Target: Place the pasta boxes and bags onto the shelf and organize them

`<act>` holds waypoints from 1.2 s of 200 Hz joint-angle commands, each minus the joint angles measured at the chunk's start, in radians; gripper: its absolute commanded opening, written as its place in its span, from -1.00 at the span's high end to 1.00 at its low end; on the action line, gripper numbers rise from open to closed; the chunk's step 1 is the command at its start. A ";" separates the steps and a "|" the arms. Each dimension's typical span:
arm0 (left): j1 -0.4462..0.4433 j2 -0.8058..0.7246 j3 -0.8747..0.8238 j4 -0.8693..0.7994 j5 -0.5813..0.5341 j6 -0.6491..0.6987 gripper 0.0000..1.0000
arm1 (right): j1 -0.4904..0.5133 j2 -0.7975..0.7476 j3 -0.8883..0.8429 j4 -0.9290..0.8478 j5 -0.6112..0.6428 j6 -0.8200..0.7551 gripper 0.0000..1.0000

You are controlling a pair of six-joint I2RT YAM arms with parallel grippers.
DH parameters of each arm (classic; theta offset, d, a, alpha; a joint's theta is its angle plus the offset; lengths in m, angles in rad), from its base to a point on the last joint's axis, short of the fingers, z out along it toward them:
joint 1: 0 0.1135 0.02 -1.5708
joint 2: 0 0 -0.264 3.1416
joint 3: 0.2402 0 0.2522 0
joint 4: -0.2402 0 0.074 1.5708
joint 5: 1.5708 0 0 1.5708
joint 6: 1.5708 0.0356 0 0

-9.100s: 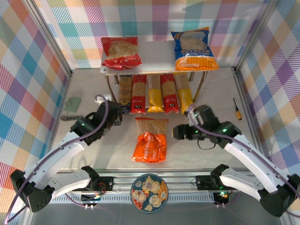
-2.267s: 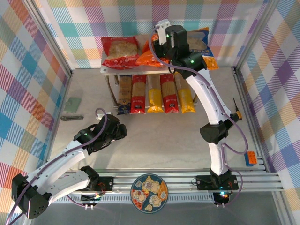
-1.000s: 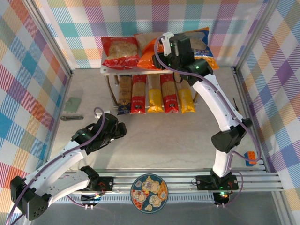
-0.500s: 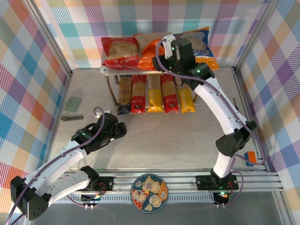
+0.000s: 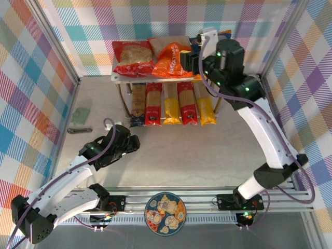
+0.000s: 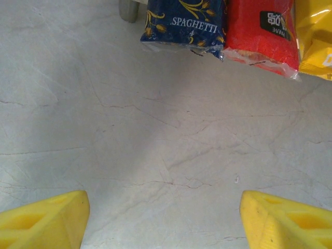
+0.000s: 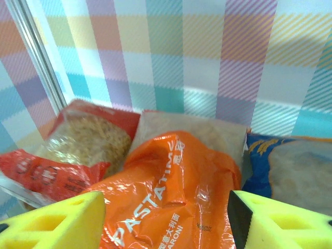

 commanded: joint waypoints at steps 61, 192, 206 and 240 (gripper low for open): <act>0.009 -0.015 0.138 -0.056 -0.154 0.089 -0.58 | -0.003 -0.450 -0.514 0.121 0.046 0.081 -0.35; 0.122 -0.108 0.125 -0.040 -0.551 0.221 -1.00 | -0.004 -0.851 -1.191 -0.306 0.324 0.443 -0.98; 0.167 -0.086 0.098 0.002 -0.581 0.247 -1.00 | -0.004 -0.842 -1.242 -0.275 0.322 0.454 -0.98; 0.203 -0.002 -0.060 0.343 -0.565 0.458 -1.00 | -0.013 -0.777 -1.296 -0.189 0.319 0.454 -0.98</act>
